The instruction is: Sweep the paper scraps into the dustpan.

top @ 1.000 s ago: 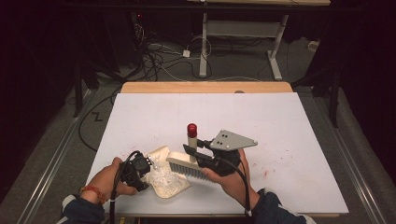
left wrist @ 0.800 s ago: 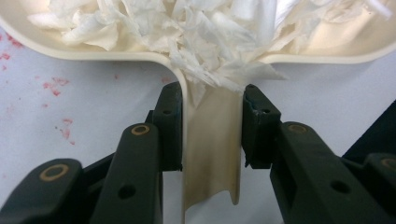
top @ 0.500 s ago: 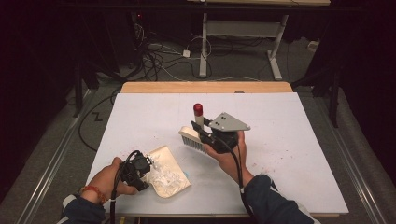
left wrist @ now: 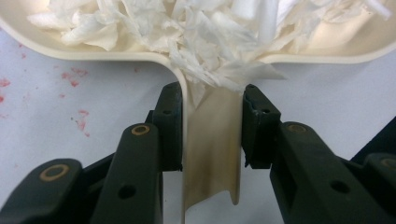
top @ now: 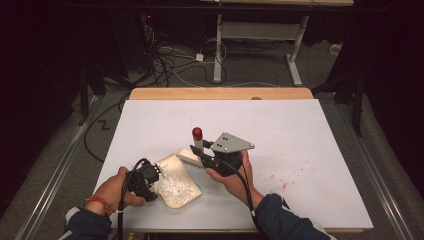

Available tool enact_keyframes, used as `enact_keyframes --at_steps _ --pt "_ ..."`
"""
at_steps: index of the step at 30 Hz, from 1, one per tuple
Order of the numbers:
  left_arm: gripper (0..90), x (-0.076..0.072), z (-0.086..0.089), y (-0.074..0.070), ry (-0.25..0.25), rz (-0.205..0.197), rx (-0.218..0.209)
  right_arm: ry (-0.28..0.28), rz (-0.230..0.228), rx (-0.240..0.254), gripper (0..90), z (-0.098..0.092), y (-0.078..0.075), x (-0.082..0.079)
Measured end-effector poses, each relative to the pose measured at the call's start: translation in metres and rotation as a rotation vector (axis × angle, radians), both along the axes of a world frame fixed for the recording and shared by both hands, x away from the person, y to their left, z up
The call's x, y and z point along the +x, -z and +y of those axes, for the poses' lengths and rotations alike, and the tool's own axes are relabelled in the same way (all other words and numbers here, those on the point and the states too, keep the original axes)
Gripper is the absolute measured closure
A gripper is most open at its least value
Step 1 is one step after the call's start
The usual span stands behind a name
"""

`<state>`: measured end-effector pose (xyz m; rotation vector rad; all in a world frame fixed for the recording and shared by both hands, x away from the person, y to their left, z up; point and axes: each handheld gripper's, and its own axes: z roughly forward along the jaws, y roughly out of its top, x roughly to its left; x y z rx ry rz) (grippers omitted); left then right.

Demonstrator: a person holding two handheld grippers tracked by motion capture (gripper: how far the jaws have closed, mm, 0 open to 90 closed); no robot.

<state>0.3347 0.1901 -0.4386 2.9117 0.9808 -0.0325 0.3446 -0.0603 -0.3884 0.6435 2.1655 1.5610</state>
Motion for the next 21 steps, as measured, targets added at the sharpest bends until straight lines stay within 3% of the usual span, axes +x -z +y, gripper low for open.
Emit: enact_keyframes --at_steps 2,7,10,13,21 --pt "62.9 0.0 0.0 0.0 0.001 -0.001 0.001 -0.022 0.006 -0.003 70.4 0.005 -0.001 -0.007" --pt "62.8 0.0 0.0 0.001 0.001 -0.005 -0.001 -0.084 0.073 0.087 70.6 0.007 -0.007 -0.016" --pt "62.8 -0.001 0.0 0.001 -0.002 -0.01 -0.004 -0.063 0.016 0.075 70.6 0.004 -0.015 -0.02" --pt "62.8 -0.001 0.0 0.002 0.003 -0.009 0.0 -0.051 0.021 0.103 70.6 -0.006 -0.021 -0.017" --pt "62.8 -0.001 -0.001 0.002 -0.007 -0.012 0.0 0.0 0.009 0.093 70.6 -0.023 -0.026 -0.011"
